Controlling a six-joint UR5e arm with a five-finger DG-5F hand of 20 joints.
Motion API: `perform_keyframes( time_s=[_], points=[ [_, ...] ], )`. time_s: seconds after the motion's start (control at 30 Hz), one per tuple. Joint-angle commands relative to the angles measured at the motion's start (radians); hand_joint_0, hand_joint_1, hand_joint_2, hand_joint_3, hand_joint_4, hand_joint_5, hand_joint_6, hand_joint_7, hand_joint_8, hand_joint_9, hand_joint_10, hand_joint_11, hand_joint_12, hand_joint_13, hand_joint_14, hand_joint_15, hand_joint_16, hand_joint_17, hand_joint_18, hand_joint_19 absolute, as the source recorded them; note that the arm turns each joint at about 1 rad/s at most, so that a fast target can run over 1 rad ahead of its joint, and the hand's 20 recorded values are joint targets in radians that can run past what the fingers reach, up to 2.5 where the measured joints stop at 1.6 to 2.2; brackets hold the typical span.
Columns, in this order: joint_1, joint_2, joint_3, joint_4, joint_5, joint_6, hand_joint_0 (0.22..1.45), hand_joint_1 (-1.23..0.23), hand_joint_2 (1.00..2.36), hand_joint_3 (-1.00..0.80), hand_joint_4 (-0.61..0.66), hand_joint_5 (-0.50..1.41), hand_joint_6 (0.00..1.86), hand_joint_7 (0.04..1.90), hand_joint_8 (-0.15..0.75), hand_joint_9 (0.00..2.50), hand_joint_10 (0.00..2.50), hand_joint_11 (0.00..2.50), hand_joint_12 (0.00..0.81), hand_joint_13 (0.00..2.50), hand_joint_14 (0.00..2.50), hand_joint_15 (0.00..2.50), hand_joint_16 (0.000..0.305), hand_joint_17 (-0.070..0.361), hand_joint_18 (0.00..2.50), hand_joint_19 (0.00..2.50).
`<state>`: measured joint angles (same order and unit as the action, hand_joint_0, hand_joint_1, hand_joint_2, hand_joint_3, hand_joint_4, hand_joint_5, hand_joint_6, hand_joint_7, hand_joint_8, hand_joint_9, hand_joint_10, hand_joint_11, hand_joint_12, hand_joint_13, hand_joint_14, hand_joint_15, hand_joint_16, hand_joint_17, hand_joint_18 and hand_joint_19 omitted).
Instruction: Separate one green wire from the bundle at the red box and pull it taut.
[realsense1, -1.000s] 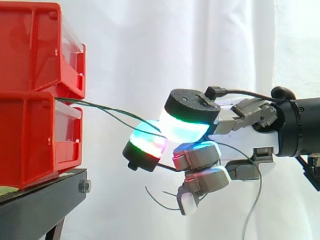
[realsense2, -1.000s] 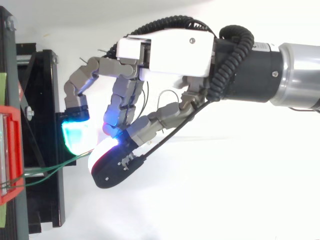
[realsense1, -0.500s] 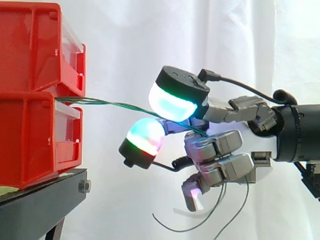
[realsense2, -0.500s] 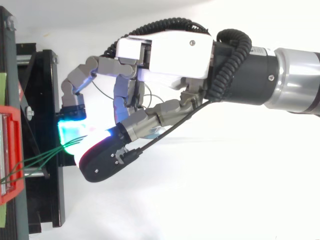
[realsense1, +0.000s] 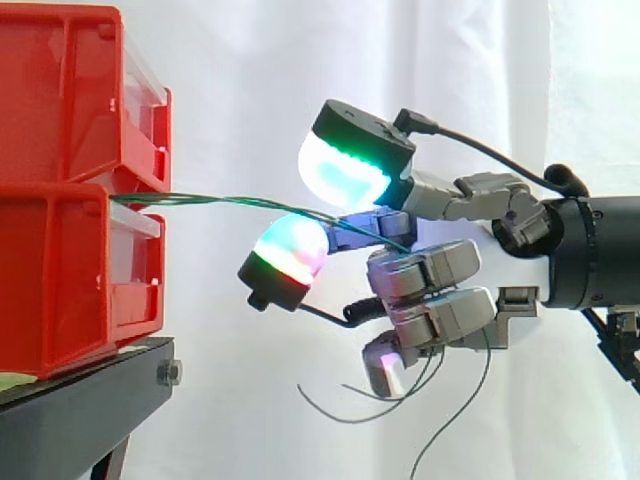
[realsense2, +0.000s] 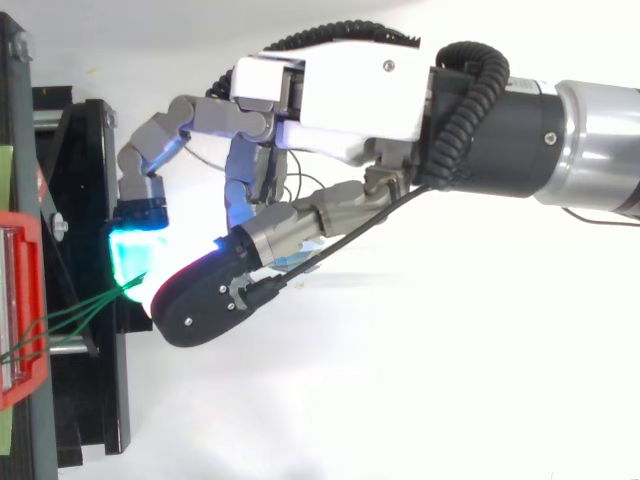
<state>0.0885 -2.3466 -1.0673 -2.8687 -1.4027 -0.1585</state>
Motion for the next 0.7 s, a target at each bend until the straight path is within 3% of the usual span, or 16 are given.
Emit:
perform_keyframes(
  time_s=[0.0,0.2,0.27,0.43,0.67],
  points=[
    [-0.004,0.012,0.004,-0.044,-0.012,0.002,0.50,-0.59,1.00,-0.50,0.13,-0.20,0.88,0.90,0.257,1.42,0.37,1.57,0.365,1.53,0.01,1.41,0.063,0.141,1.07,0.71],
    [-0.003,0.024,0.006,-0.078,-0.013,0.002,0.54,-0.62,1.00,-0.50,0.11,-0.20,0.87,0.93,0.241,1.42,0.09,1.67,0.351,1.46,0.02,1.36,0.059,0.134,1.01,0.72],
    [-0.003,0.027,0.006,-0.081,-0.013,0.002,0.58,-0.64,1.01,-0.41,0.10,-0.20,0.88,0.95,0.235,1.42,0.05,1.69,0.343,1.43,0.02,1.35,0.058,0.130,0.99,0.73],
    [-0.003,0.039,0.006,-0.096,-0.013,0.001,0.61,-0.68,1.02,-0.25,0.08,-0.20,0.90,0.99,0.233,1.41,0.02,1.70,0.346,1.41,0.02,1.34,0.057,0.128,0.98,0.72],
    [-0.003,0.058,0.007,-0.149,-0.013,-0.004,0.64,-0.74,1.02,-0.24,0.06,-0.21,0.92,0.95,0.233,1.34,0.05,1.68,0.355,1.32,0.02,1.30,0.055,0.125,0.94,0.71]
  ],
)
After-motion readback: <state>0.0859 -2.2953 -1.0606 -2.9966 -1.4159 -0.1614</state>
